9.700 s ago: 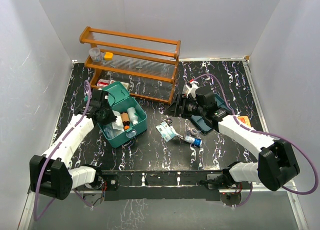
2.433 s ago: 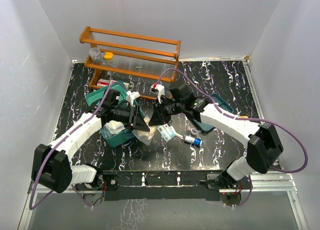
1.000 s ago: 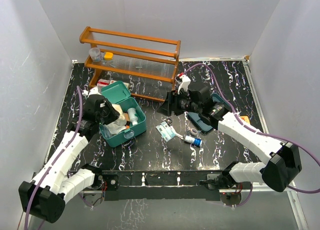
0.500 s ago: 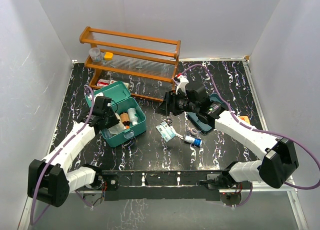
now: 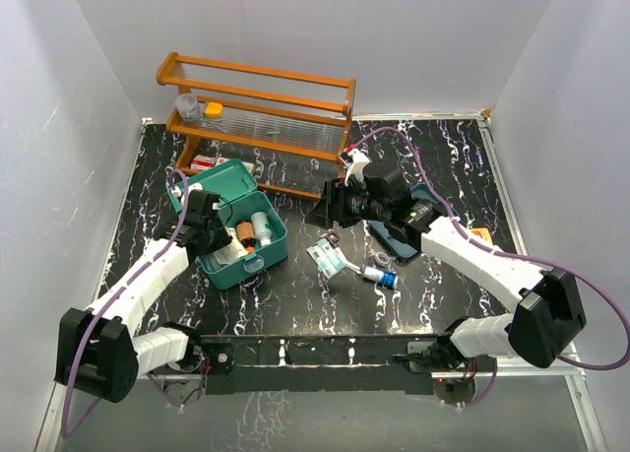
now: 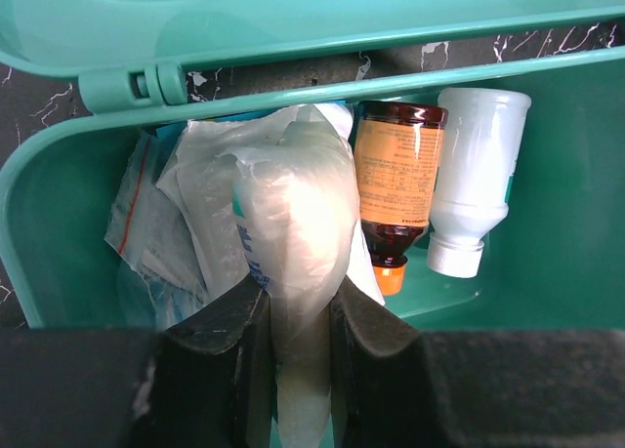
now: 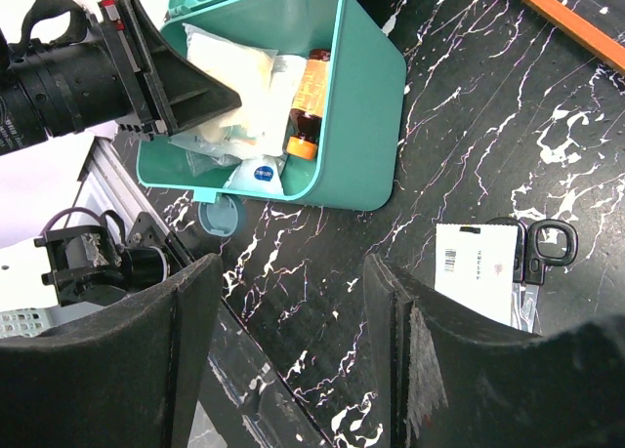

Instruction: Organize the medicine kit

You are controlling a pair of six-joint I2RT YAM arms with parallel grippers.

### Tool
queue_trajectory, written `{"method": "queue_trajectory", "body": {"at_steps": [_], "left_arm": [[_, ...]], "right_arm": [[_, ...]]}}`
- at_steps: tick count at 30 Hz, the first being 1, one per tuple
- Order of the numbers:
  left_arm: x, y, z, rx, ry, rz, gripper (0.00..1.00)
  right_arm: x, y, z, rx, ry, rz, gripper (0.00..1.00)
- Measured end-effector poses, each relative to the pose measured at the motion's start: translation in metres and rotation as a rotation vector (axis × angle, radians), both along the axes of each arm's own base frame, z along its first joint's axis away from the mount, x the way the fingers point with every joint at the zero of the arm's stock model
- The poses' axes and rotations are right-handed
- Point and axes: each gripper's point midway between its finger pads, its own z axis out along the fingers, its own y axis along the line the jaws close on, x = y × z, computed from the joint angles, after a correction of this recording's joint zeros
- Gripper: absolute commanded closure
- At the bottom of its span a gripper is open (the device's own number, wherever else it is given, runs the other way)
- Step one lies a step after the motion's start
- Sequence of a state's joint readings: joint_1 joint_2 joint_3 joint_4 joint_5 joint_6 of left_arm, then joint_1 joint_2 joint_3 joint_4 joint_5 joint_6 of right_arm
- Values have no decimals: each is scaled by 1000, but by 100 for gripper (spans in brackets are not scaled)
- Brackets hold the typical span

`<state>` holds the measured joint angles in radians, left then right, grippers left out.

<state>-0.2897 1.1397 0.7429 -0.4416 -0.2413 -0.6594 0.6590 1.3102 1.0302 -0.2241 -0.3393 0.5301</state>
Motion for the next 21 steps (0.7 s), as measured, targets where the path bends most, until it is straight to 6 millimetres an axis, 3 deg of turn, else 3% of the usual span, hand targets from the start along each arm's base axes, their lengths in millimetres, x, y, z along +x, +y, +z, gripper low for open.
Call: {"method": "queue_trajectory", "body": {"at_steps": [12, 18, 21], "left_arm": [[13, -5, 3, -31, -72, 4, 79], [14, 0, 2, -26, -80, 54, 68], [10, 7, 1, -2, -65, 88, 55]], "right_arm": [[0, 0, 0, 0, 0, 0, 42], [0, 0, 0, 0, 0, 0, 42], [0, 0, 0, -1, 0, 0, 42]]}}
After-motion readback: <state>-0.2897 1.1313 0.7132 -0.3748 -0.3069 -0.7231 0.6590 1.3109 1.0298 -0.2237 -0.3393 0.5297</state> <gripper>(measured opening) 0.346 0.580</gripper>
